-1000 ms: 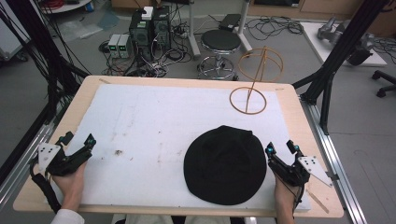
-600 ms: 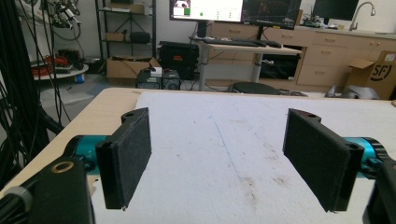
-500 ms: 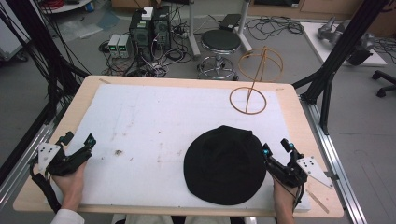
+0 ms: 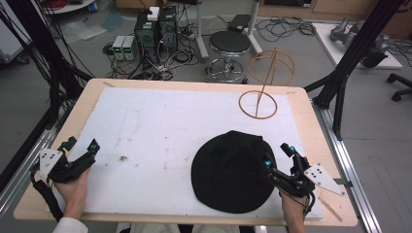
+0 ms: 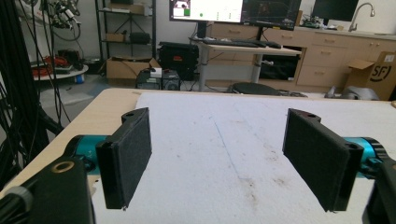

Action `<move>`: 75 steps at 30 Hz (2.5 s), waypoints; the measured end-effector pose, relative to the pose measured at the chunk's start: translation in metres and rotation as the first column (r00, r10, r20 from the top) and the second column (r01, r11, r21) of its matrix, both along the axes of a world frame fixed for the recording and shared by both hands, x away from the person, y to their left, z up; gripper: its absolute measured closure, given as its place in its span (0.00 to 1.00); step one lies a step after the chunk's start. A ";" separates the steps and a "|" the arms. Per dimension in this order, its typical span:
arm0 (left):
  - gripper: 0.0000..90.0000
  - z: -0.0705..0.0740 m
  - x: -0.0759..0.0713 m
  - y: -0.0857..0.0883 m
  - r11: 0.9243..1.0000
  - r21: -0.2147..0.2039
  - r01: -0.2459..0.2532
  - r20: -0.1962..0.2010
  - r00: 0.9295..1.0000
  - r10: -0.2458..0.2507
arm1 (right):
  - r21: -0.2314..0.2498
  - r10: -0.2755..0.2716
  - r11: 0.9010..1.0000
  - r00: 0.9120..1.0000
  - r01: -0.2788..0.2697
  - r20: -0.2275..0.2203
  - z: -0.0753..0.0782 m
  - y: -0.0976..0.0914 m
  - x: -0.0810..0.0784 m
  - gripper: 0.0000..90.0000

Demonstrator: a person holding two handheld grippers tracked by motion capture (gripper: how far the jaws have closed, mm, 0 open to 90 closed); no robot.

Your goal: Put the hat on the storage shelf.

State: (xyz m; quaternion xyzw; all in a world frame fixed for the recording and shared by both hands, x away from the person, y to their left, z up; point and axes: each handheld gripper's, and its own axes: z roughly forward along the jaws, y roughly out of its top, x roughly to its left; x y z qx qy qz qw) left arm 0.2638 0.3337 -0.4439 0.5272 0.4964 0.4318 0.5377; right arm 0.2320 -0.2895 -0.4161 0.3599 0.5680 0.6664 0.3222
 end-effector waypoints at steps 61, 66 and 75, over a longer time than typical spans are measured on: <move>0.27 -0.002 0.001 0.004 1.000 -0.023 -0.001 -0.008 1.000 0.001 | -0.120 0.153 0.976 0.967 -0.180 -0.205 -0.008 0.032 0.009 0.55; 0.27 -0.002 0.001 0.004 1.000 -0.026 0.000 -0.006 1.000 -0.001 | -0.122 0.146 0.977 0.966 -0.175 -0.216 -0.008 0.031 0.010 0.62; 0.27 -0.002 0.002 0.004 1.000 -0.024 0.004 -0.007 1.000 -0.004 | -0.150 0.188 0.963 0.958 -0.224 -0.218 -0.010 0.032 0.013 0.85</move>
